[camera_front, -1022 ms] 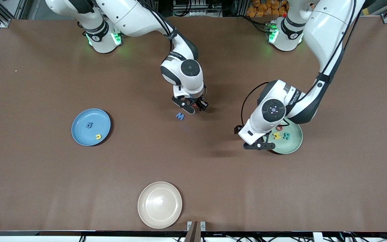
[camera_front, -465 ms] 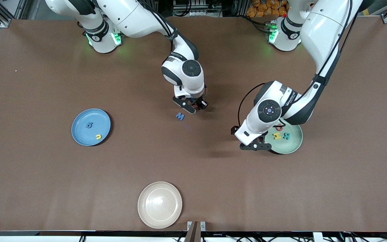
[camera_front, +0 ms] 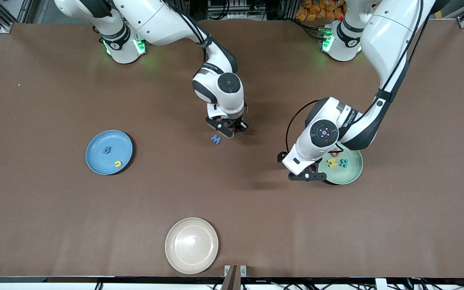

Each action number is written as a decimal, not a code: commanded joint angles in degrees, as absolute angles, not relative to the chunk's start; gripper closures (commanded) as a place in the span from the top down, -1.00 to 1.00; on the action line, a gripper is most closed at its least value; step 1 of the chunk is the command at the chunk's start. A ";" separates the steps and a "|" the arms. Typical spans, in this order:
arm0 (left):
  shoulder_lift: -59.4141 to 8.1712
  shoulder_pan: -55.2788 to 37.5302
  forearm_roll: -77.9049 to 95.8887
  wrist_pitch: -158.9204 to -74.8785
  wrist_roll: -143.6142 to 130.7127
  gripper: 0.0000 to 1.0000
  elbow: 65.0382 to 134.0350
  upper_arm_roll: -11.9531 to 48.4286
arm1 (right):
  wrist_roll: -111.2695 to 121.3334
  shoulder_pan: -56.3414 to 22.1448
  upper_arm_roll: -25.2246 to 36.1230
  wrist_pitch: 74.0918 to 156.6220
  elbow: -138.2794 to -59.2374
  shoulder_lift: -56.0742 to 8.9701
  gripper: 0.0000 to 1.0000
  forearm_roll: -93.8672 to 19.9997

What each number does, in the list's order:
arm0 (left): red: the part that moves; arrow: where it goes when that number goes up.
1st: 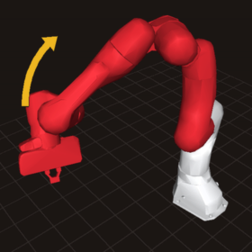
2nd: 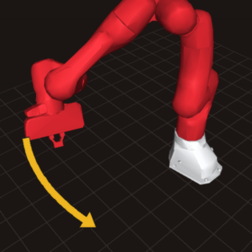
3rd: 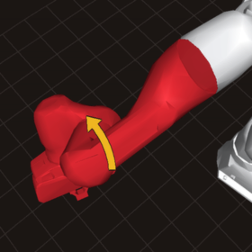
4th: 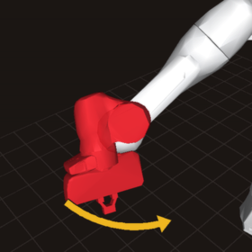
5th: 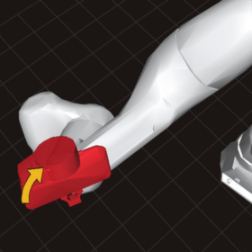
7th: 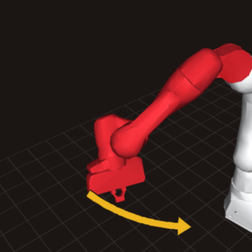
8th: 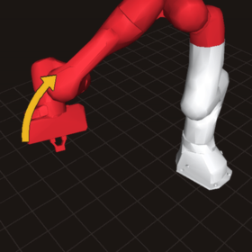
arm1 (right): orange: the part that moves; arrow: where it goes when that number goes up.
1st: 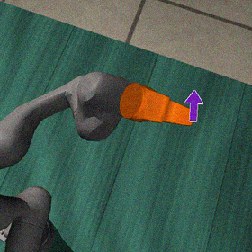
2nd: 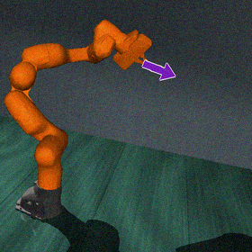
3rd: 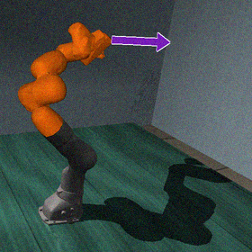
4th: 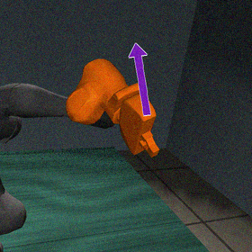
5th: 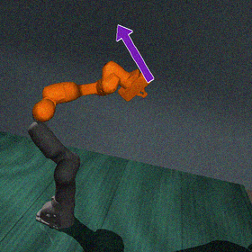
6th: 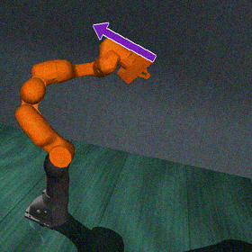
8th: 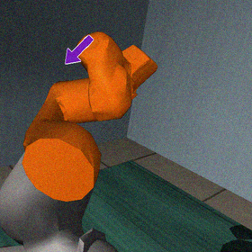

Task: Sort upper and lower case letters into plates
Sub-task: 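Carry the red m to the blue plate while the left gripper grasps the W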

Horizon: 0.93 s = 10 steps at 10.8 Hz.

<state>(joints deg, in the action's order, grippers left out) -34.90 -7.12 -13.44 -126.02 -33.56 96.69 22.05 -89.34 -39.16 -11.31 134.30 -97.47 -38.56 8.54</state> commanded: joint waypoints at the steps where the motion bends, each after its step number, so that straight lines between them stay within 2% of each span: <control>1: -34.89 -8.17 -13.19 -125.68 -34.09 1.00 95.28 22.06 | -80.64 -32.10 -13.80 125.81 -98.53 -31.40 -1.00 7.83; 4: -36.46 -15.00 -13.01 -126.21 -34.28 1.00 91.42 21.89 | -62.38 -22.45 -13.28 117.19 -98.79 -25.95 -1.00 4.05; 6: -37.61 -19.75 -13.27 -129.53 -35.15 1.00 89.13 21.45 | -50.18 -15.68 -10.30 112.61 -98.79 -22.25 -1.00 4.04; 7: -38.05 -21.17 -14.92 -133.29 -35.33 1.00 89.12 21.45 | -41.40 -13.82 -8.02 109.46 -99.40 -20.50 -1.00 4.04; 9: -41.20 -25.02 -22.71 -141.37 -35.51 1.00 89.12 20.75 | -26.72 -6.90 -7.29 108.28 -104.38 -16.63 -1.00 4.04; 10: -42.79 -28.53 -27.37 -145.85 -37.60 1.00 89.21 18.31 | -17.67 -3.46 -6.95 108.28 -106.42 -15.92 -1.00 4.04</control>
